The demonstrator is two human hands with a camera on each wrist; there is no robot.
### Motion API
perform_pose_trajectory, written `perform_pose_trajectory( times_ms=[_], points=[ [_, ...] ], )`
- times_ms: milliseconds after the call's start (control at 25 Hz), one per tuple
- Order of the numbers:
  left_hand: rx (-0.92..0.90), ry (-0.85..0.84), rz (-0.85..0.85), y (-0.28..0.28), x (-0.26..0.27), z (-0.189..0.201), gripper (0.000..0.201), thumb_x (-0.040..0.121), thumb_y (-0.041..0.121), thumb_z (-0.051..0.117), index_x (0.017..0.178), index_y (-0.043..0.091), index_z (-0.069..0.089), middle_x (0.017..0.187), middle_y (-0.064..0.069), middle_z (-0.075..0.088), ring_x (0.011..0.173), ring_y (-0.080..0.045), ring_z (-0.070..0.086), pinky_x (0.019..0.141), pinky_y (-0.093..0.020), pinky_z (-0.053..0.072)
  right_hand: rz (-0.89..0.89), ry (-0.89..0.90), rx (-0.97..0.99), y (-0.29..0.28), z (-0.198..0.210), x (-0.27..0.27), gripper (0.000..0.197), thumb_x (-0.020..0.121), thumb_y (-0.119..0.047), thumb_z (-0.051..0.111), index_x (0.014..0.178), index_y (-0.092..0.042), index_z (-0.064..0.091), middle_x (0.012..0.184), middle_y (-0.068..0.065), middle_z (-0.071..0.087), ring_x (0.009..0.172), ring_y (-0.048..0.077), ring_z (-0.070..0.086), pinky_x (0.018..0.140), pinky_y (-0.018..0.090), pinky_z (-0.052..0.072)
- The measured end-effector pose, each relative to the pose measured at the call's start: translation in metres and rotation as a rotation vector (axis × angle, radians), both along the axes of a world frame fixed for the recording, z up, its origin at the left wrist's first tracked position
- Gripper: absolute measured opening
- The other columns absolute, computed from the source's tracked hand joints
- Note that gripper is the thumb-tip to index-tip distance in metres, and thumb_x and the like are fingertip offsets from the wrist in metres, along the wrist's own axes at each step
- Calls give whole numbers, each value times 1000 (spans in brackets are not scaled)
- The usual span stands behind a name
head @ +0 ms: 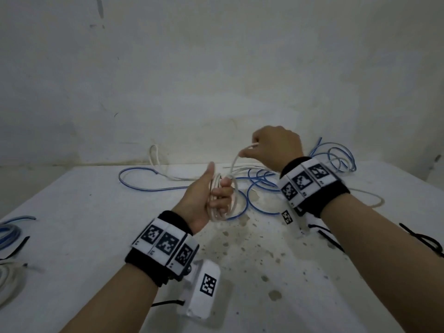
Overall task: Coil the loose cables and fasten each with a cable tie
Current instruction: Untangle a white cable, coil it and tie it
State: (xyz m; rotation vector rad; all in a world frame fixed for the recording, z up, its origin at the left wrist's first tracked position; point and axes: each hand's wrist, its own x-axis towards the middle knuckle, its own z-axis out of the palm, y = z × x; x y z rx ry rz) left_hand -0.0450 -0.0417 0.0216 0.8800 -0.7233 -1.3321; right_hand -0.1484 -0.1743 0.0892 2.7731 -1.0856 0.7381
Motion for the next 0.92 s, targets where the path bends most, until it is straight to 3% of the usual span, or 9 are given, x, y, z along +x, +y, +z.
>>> perform_pose_trajectory(
  times_ms=[120,240,360,440,520,600,680,800,920],
  points=[
    [16,171,171,-15,-1,0,66,88,67,4,63,17,38,39,8,33,29,-6,27,38,-15,28,71,10,-184,32,-1,20,25,88,-37,51,84,-14,60,72,3,57,76,27,60,61,27,35],
    [-9,108,314,-20,6,-3,69,89,65,4,66,15,45,43,5,40,35,-8,35,41,-17,35,222,51,-215,61,-12,25,26,97,-32,36,96,-12,53,75,2,55,69,26,54,60,29,32],
    [-22,86,414,-16,22,-1,70,90,65,9,80,12,53,68,-4,56,63,-13,53,64,-27,46,418,104,-73,81,-32,23,28,101,-29,28,112,-10,45,77,7,55,66,29,50,55,32,30],
    [-87,177,444,-10,36,5,58,92,62,19,71,14,45,54,3,52,50,-9,52,55,-20,47,549,79,91,88,-47,20,31,101,-29,29,123,-11,40,81,10,59,70,32,52,59,36,37],
    [-200,342,473,-4,51,13,48,96,51,26,63,18,38,40,8,42,37,-5,45,47,-11,43,631,73,227,87,-63,17,22,101,-31,29,109,-15,42,70,1,51,69,30,49,63,37,36],
    [-300,511,429,10,72,19,46,97,38,31,58,15,41,39,5,42,35,-7,44,48,-12,45,675,123,346,77,-79,14,23,100,-35,30,92,-17,40,68,2,47,68,26,49,64,36,36],
    [-388,627,168,28,89,26,40,93,23,39,59,5,49,44,-3,45,38,-15,44,52,-21,46,686,111,543,58,-92,12,29,99,-34,34,78,-16,42,66,3,45,59,13,47,61,32,36],
    [-359,431,-23,60,94,33,36,96,23,33,79,-2,52,55,-6,37,46,-20,34,58,-27,31,641,65,778,29,-95,7,39,98,-25,43,61,-18,33,57,-2,31,44,4,29,52,20,27],
    [-316,295,-249,76,99,36,41,98,31,25,84,2,51,48,3,24,39,-13,21,55,-26,27,520,55,790,6,-90,4,45,93,-29,52,54,-15,33,51,1,31,42,8,30,51,20,30]
  ],
)
